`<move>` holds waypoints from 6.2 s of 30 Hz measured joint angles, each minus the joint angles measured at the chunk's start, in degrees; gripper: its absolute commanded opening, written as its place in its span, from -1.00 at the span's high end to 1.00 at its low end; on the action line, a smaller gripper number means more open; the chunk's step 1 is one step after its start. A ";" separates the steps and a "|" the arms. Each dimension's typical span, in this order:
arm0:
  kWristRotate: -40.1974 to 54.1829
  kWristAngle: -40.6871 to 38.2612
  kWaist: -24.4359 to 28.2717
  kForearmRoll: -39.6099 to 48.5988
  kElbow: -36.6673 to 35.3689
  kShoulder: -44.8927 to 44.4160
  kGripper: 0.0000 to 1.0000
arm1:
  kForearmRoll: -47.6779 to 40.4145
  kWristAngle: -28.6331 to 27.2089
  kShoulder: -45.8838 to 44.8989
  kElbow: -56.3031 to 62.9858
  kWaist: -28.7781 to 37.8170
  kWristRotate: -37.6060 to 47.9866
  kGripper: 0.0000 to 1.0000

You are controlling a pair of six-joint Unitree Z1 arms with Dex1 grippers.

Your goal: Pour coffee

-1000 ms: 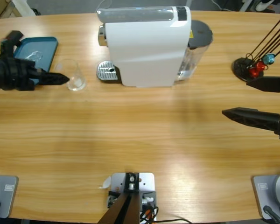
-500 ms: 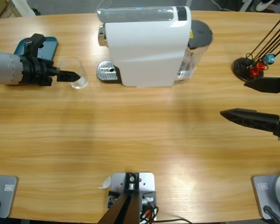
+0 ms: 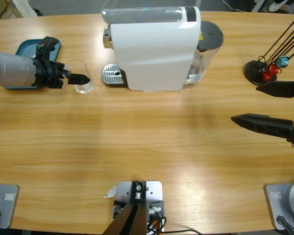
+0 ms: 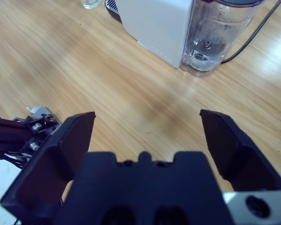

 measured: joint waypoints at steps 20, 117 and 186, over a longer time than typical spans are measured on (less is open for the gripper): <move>0.32 0.04 -0.35 -2.06 2.21 2.40 -0.97 | -0.18 0.18 0.39 0.00 -0.04 0.00 -1.00; 6.20 -1.44 -4.73 -23.23 0.98 0.87 -0.29 | -1.35 1.14 4.00 0.26 -0.10 0.00 -0.98; 7.98 -6.67 -6.64 37.24 -11.32 -35.01 -0.72 | -1.86 1.62 6.10 0.79 -0.11 -0.67 -1.00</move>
